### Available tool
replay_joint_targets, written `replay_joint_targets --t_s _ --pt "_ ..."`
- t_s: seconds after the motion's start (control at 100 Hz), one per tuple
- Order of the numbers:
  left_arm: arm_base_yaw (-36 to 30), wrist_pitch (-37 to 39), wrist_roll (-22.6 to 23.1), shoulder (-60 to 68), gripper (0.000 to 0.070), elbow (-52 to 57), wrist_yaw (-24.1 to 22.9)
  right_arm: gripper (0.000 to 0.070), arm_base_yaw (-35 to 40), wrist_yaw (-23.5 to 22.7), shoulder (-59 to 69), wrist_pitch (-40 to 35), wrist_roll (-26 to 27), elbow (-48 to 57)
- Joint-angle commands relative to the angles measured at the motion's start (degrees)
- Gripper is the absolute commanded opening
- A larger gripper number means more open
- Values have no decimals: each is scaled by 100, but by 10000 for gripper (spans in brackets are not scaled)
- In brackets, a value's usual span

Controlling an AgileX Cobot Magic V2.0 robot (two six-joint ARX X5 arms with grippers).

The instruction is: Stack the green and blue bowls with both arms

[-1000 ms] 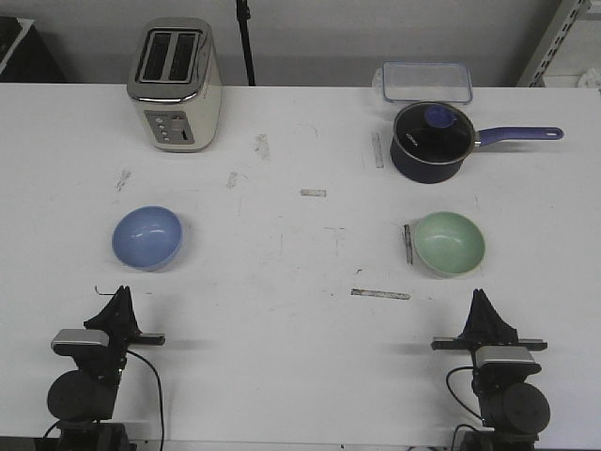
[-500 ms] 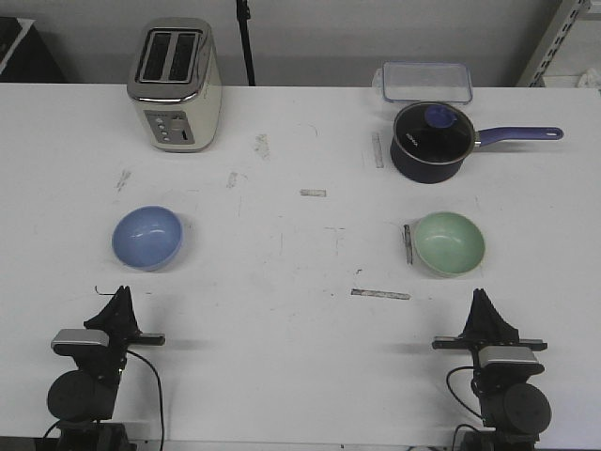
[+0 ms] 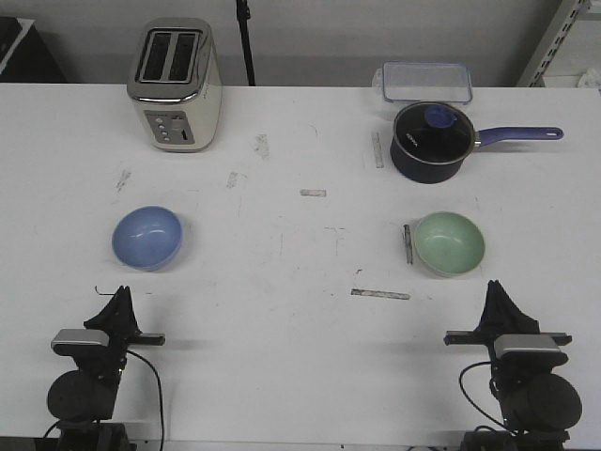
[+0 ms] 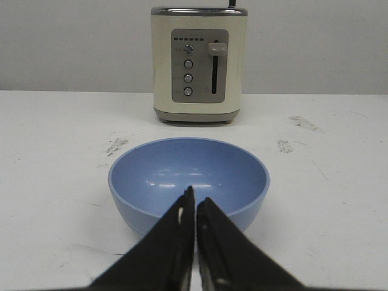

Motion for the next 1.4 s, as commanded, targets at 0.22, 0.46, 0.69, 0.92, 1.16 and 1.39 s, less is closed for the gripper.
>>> replay_joint_targets --t_s 0.22,0.46,0.69,0.92,1.16,1.39 --pt "-4 72 4 -11 1 -129 -13 12 2 -2 1993 -1320 -70 1615" --pt "-4 72 4 -11 1 -129 -13 11 -13 13 3794 -2592 17 3119" --pt "-4 72 4 -11 1 -129 -13 12 -164 -9 5316 -3158 162 4308" --pt "-4 72 4 -11 1 -129 -13 12 -682 -535 6655 -3554 774 5246" --pt "-4 72 4 -11 1 -129 -13 307 -1200 -905 7532 -3864 981 5722" --pt "-4 72 4 -11 1 -129 -13 465 -1467 -925 7930 -4065 737 5720"
